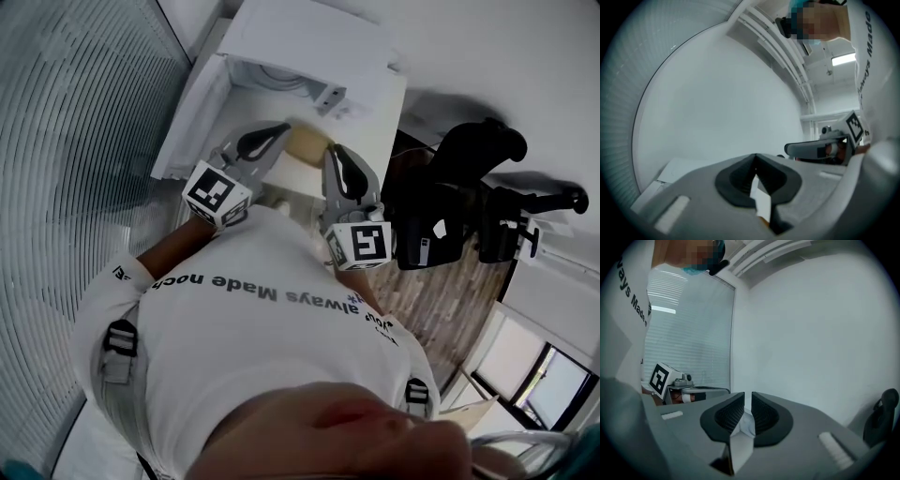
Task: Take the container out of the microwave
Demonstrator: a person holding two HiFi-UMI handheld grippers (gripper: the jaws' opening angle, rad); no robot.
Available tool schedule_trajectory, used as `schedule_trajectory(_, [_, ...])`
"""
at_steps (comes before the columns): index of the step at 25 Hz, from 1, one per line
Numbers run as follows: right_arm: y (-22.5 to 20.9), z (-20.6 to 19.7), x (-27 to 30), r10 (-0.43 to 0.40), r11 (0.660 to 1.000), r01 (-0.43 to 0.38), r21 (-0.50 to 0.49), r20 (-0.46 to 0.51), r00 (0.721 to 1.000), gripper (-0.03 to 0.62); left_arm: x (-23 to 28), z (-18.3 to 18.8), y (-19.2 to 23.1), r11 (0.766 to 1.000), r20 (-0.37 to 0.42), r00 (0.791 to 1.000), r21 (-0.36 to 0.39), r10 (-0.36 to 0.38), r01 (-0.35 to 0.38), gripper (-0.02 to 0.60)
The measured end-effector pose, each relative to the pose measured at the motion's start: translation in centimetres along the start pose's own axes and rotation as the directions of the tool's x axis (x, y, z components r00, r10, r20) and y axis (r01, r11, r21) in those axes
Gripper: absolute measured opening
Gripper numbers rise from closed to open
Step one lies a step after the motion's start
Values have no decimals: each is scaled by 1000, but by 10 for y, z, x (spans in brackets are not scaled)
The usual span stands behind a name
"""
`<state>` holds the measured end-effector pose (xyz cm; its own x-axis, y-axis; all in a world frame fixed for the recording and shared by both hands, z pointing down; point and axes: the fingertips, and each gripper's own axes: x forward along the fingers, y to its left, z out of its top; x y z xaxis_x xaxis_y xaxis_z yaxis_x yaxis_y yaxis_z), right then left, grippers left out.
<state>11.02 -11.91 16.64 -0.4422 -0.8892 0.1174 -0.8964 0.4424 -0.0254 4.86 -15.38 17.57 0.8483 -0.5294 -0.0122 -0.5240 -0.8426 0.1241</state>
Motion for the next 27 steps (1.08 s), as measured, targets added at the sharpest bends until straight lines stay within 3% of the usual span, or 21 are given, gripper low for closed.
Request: schedule_trajectory(27, [3,9,6,1,1000,-1,-23,1,1000,43,0,4,2,1000,21,1000,-8,1,-1,3])
